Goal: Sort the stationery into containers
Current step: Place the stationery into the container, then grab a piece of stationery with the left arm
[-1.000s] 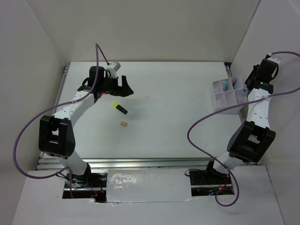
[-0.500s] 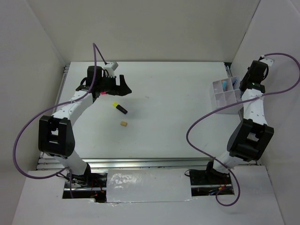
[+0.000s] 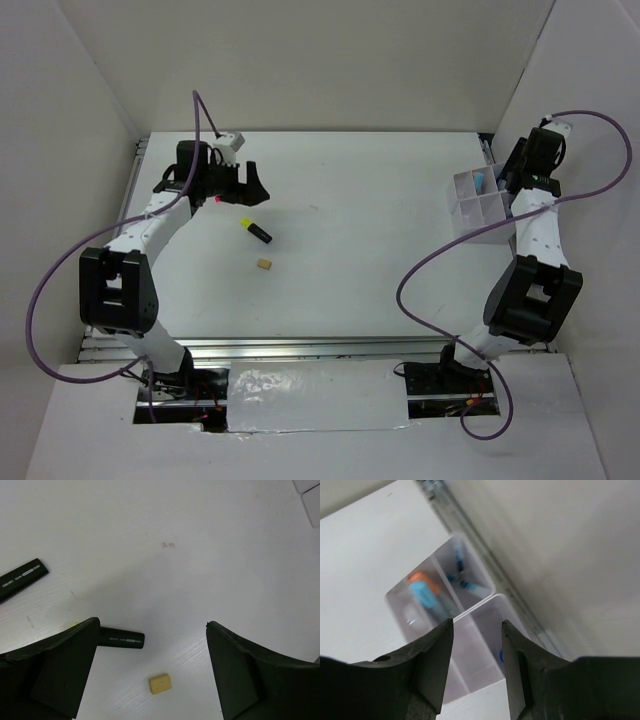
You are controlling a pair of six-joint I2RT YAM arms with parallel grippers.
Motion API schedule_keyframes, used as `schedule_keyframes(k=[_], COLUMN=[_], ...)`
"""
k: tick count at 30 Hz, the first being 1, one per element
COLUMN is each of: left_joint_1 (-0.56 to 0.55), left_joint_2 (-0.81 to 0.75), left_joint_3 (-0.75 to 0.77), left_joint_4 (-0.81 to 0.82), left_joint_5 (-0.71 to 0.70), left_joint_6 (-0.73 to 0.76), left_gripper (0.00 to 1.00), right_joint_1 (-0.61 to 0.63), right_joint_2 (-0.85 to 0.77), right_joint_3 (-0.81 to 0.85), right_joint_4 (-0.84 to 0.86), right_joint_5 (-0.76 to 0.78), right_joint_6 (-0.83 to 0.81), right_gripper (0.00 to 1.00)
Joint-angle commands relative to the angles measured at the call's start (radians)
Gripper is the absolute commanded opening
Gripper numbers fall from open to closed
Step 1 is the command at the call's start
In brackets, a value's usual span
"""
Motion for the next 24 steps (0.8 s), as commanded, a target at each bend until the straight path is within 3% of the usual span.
schedule_keyframes(k=[1,3,5,6,8,10,15,24], left_joint_1=[0.040,0.066,0.079,0.082,0.098,0.132,0.166,0.128], left_joint_2=[-0.004,0.058,0.162,0.201,0.298,0.440,0.658,0.761], left_joint_3=[0.088,0.154,0.323,0.324,0.500,0.684,0.927,0.913], left_joint_4=[-0.092,-0.162,-0.278,-0.279,-0.397,-0.516,-0.644,-0.681], left_joint_5=[-0.009,-0.016,-0.080,-0.102,-0.119,-0.050,0.030,0.025], left_joint_6=[0.161,0.319,0.426,0.461,0.546,0.624,0.765,0.864], left_gripper=[0.99,0.98,0.86,0.86,0.79,0.77,0.72,0.74], right_joint_1=[0.023,0.044,0.090,0.102,0.135,0.149,0.170,0.181], right_joint_2=[-0.086,-0.098,-0.115,-0.120,-0.129,-0.149,-0.189,-0.196], right_joint_3=[0.068,0.118,0.154,0.158,0.158,0.146,0.105,0.096], right_joint_4=[-0.075,-0.179,-0.271,-0.294,-0.340,-0.354,-0.377,-0.403], right_joint_5=[-0.228,-0.363,-0.522,-0.523,-0.592,-0.625,-0.684,-0.704], right_joint_6=[-0.016,-0.085,-0.136,-0.148,-0.171,-0.177,-0.199,-0.214], right_gripper=[0.49,0.49,0.50,0.50,0.51,0.51,0.51,0.51])
